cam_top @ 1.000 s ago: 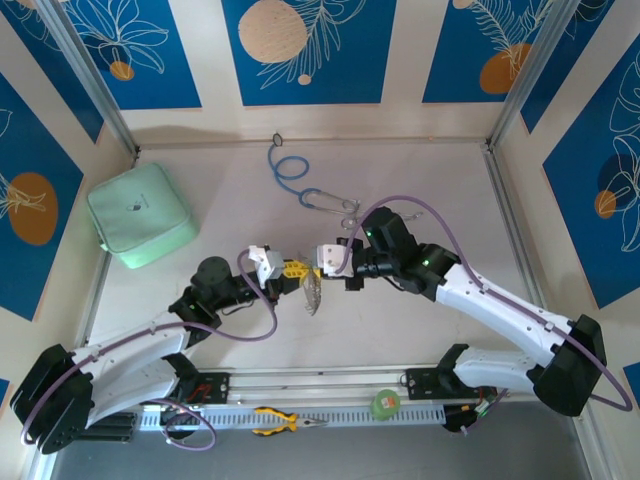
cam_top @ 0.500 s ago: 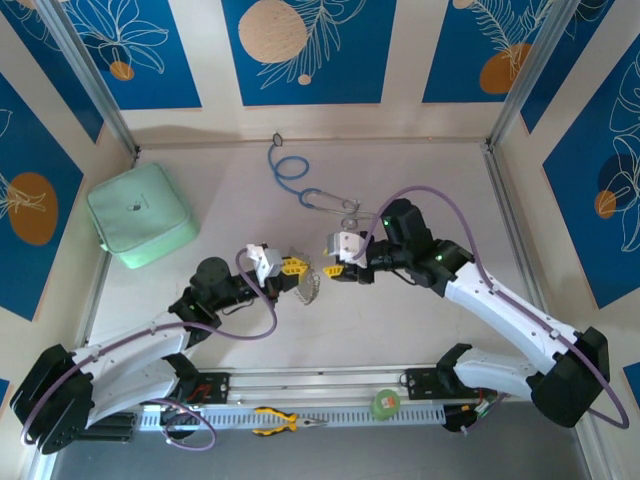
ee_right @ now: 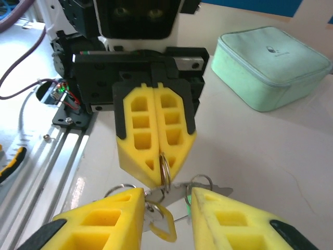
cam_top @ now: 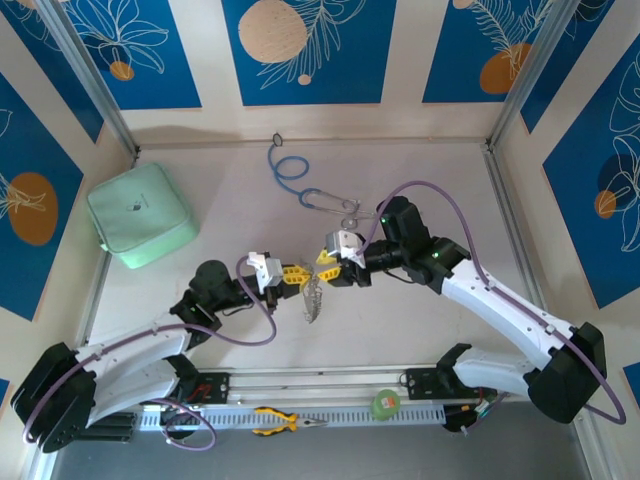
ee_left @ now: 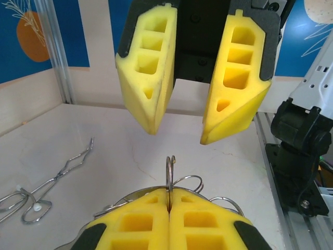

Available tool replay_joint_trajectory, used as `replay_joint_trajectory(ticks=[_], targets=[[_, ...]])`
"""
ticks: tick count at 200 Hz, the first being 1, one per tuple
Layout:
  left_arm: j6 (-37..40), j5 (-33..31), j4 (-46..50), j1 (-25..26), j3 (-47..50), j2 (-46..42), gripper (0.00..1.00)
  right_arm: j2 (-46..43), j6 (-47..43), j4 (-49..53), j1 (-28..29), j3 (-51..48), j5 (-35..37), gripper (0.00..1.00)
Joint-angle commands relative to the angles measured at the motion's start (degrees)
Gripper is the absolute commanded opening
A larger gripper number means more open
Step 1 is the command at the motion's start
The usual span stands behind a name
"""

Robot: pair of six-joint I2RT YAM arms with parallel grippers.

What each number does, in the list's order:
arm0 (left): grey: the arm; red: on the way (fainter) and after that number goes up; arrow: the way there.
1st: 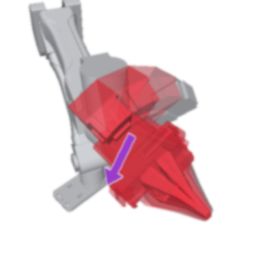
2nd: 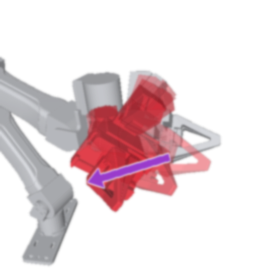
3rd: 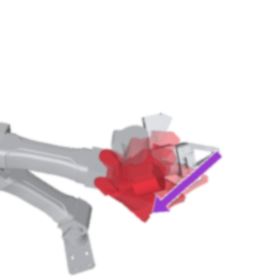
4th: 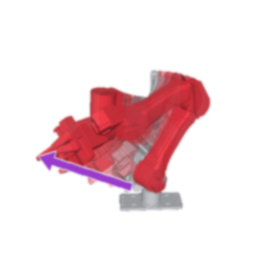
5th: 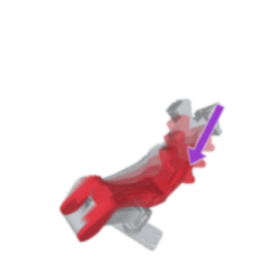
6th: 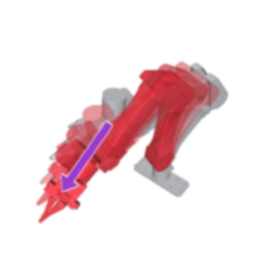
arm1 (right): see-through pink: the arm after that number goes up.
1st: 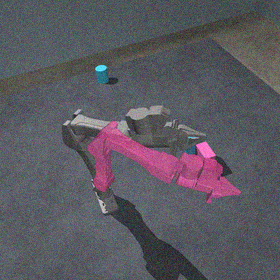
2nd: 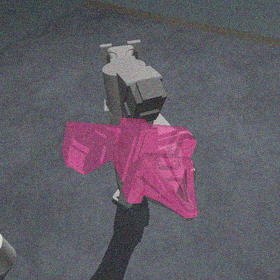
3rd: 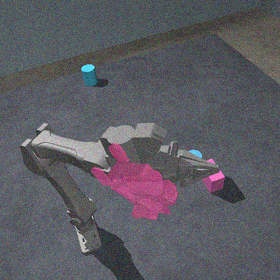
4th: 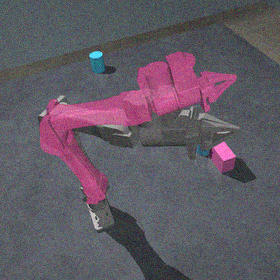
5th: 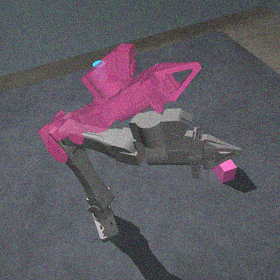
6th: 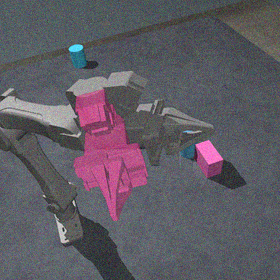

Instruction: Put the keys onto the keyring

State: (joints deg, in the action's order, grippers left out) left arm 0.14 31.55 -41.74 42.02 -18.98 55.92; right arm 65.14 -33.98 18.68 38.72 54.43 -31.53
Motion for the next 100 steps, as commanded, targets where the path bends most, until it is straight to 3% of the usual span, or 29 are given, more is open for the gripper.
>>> replay_joint_trajectory(ticks=[1, 100], targets=[[1.08, 2.94, -4.01, 0.17, -0.75, 0.14, 0.00, 0.92, -0.02, 0.83, 0.67, 1.90, -1.90, 0.29], [0.65, 5.00, -4.41, 0.17, -1.11, 0.70, 0.00, 3.83, -2.23, 3.78, 2.15, 3.35, -0.37, 0.17]])
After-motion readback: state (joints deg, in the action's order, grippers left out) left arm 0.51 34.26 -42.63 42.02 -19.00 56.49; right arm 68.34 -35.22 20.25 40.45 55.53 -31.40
